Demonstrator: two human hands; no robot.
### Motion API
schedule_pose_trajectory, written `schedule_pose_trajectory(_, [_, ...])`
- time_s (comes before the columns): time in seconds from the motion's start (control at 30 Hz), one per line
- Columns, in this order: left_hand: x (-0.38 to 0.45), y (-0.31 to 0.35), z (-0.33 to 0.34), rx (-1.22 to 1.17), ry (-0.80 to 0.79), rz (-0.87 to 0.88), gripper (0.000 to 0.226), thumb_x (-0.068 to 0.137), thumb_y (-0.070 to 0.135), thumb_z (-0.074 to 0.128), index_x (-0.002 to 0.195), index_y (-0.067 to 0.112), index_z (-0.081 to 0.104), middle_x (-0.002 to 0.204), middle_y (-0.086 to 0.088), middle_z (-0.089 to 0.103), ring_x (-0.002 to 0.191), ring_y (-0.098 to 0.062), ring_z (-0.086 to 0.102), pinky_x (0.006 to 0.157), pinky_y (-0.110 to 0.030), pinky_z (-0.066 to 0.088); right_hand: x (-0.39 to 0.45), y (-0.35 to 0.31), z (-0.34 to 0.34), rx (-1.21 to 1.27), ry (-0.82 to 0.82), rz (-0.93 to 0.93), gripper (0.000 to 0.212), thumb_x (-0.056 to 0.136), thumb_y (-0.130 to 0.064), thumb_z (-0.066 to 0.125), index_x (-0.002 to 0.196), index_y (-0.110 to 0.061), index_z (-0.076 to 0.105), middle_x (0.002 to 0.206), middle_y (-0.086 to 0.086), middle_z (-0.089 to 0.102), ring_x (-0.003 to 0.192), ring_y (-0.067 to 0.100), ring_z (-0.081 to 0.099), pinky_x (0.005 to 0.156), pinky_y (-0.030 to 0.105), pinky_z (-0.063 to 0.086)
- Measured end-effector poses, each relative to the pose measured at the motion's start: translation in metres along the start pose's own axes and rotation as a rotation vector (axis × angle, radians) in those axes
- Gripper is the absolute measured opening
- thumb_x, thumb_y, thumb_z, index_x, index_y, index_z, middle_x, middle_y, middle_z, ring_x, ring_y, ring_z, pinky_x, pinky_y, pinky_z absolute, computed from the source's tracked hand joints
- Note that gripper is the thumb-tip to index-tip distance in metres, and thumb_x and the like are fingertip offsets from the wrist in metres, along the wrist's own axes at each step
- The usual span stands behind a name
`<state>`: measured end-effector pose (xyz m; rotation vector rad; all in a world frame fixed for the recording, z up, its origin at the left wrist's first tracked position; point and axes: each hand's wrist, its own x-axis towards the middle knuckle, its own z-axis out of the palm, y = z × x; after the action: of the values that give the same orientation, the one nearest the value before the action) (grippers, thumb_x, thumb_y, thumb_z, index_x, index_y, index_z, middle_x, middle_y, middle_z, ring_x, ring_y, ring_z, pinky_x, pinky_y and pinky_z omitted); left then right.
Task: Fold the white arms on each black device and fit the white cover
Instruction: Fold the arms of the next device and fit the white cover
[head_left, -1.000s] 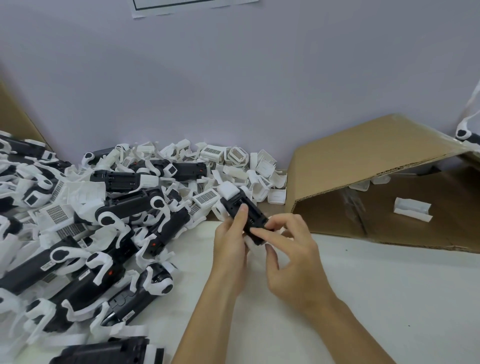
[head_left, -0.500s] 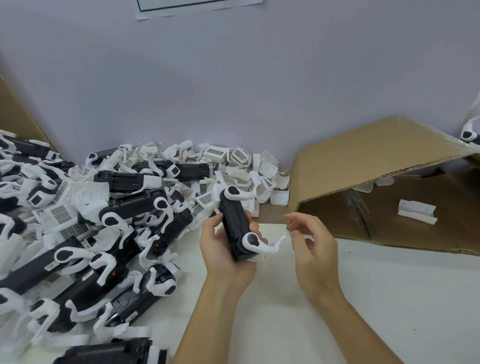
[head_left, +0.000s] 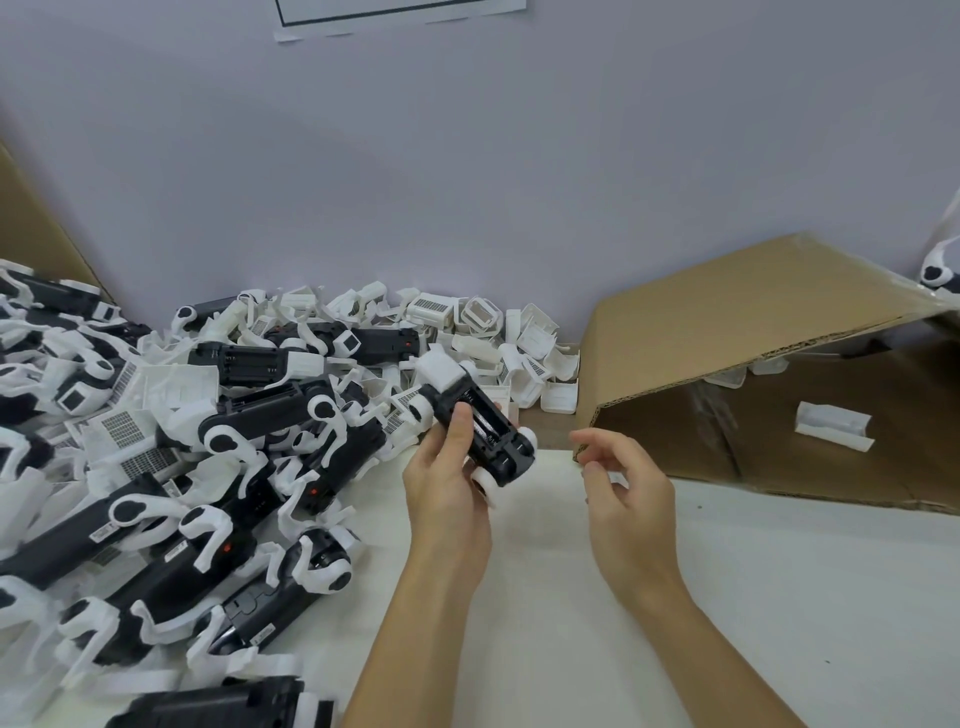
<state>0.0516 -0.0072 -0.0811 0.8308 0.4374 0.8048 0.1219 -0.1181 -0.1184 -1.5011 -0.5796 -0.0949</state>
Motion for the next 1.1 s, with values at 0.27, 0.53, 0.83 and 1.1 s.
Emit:
schedule_pose_trajectory(0.27, [0.004, -0.003, -0.007, 0.356, 0.126, 0.249, 0.015, 0.095, 0.032, 0.065, 0.092, 0.020, 0.075, 0.086, 0.006, 0.077, 0.073, -0.007, 0.068, 0.060, -0.019, 0.049, 0.000, 0.000, 0.001, -0.036, -0.016, 0.009, 0.046, 0.089, 0.010, 0.049, 0.093, -0.032, 0.068, 0.085, -0.002, 0.062, 0.077, 0.008, 0.056, 0.056, 0.012, 0.041])
schedule_pose_trajectory(0.53, [0.014, 0.006, -0.018, 0.094, 0.226, -0.025, 0.032, 0.101, 0.038, 0.052, 0.099, 0.011, 0.068, 0.090, -0.017, 0.075, 0.064, -0.026, 0.072, 0.054, -0.032, 0.057, 0.004, 0.003, 0.007, -0.175, -0.076, 0.080, 0.034, 0.095, -0.001, 0.050, 0.098, -0.030, 0.069, 0.075, -0.011, 0.067, 0.074, 0.008, 0.062, 0.058, 0.009, 0.044])
schedule_pose_trajectory(0.83, [0.018, 0.010, -0.025, 0.134, 0.162, 0.015, 0.038, 0.102, 0.034, 0.050, 0.112, 0.002, 0.068, 0.101, -0.026, 0.072, 0.058, -0.024, 0.069, 0.046, -0.027, 0.051, 0.085, -0.023, 0.067, -0.658, -0.355, 0.150, 0.033, 0.092, -0.013, 0.046, 0.061, -0.019, 0.037, 0.082, 0.011, 0.049, 0.062, 0.020, 0.042, 0.047, 0.028, 0.030])
schedule_pose_trajectory(1.1, [0.017, 0.011, -0.026, 0.115, 0.148, -0.003, 0.040, 0.101, 0.035, 0.051, 0.112, 0.000, 0.067, 0.100, -0.026, 0.072, 0.057, -0.024, 0.067, 0.049, -0.027, 0.051, 0.109, -0.006, 0.101, -0.843, -0.313, 0.274, 0.015, 0.090, -0.009, 0.059, 0.104, -0.006, 0.061, 0.106, 0.013, 0.058, 0.087, 0.027, 0.052, 0.048, 0.025, 0.030])
